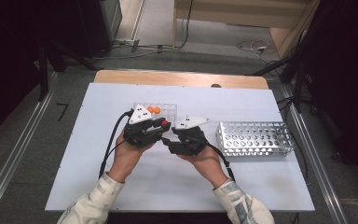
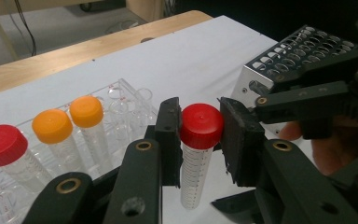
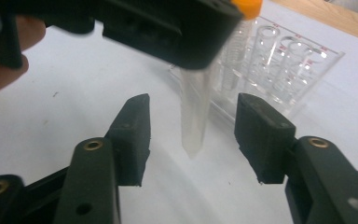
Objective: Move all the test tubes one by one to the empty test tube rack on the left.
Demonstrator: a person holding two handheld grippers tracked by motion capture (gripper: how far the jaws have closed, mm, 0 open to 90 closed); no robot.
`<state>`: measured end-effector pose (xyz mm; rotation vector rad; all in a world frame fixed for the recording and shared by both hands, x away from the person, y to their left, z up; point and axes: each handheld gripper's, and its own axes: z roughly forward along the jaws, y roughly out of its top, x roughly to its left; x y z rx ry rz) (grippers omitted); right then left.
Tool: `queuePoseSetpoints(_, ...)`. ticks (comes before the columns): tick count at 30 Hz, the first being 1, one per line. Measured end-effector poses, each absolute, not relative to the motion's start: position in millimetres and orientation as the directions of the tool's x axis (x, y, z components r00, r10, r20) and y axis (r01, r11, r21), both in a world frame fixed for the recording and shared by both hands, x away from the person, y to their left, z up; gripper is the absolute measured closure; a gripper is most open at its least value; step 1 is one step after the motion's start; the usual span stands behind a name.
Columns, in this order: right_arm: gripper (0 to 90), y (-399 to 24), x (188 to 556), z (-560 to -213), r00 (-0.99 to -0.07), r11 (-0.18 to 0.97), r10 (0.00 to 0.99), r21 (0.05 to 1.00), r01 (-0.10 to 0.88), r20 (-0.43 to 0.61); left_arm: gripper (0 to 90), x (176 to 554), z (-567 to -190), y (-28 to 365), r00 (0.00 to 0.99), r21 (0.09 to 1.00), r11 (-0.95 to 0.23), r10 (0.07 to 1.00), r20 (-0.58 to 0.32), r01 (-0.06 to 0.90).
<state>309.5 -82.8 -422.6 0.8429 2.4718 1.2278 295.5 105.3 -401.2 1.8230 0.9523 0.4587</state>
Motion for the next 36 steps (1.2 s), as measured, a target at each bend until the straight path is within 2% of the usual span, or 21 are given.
queuePoseSetpoints(5, 37.3, -98, 306, -425, -0.796, 0.474, 0.604, 0.790, 0.389, 0.029, 70.1, 297, -399, 110, 0.608, 0.897, -0.185, 0.786, -0.110, 0.402)
queuePoseSetpoints(15, 36.7, -132, 302, -432, -0.768, 0.441, 0.639, 0.797, 0.412, 0.045, 70.2, 298, -399, 112, 0.602, 0.896, -0.185, 0.791, -0.109, 0.405)
queuePoseSetpoints(36, 36.1, -156, 300, -430, -0.744, 0.416, 0.667, 0.808, 0.417, 0.040, 70.3, 301, -387, 135, 0.558, 0.909, -0.127, 0.820, -0.129, 0.397)
